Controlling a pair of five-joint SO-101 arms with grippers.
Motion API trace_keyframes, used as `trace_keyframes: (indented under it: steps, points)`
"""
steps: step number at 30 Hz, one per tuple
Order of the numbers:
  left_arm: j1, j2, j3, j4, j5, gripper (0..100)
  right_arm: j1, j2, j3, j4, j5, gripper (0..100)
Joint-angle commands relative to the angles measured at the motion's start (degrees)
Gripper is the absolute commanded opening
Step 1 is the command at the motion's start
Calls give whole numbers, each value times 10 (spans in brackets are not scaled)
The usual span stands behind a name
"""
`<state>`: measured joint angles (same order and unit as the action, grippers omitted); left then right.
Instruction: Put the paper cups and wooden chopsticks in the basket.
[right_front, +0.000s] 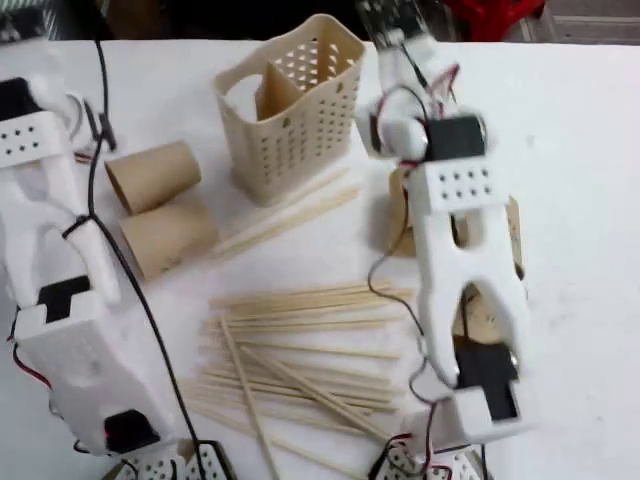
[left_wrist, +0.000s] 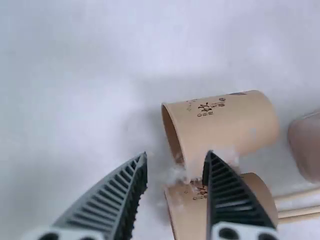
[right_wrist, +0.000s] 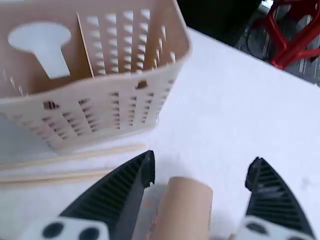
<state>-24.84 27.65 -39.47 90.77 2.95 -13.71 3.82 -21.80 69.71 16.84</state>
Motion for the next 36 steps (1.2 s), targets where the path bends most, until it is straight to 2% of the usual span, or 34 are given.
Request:
trace_keyframes:
  steps: [1, 7, 9, 14, 19, 27, 30, 36]
  points:
    - [0, -30, 105, -92, 49, 196, -15, 28, -94, 1, -4, 303]
    - [41, -32, 213, -211, 76, 196, -58, 30, -100, -2, 15, 269]
    - [40, -32, 217, -216, 76, 196, -80, 31, -98, -20, 39, 271]
    - [39, -28, 220, -218, 75, 196, -106, 37, -97, -64, 42, 269]
    - [40, -28, 220, -218, 75, 196, -120, 54, -61, -70, 41, 271]
    - [40, -28, 220, -217, 73, 196, -124, 81, -13, -153, 41, 272]
    - [42, -28, 220, -217, 50, 196, -124, 81, -13, -156, 40, 270]
    - [42, -28, 220, -217, 50, 195, -135, 59, -13, -153, 40, 269]
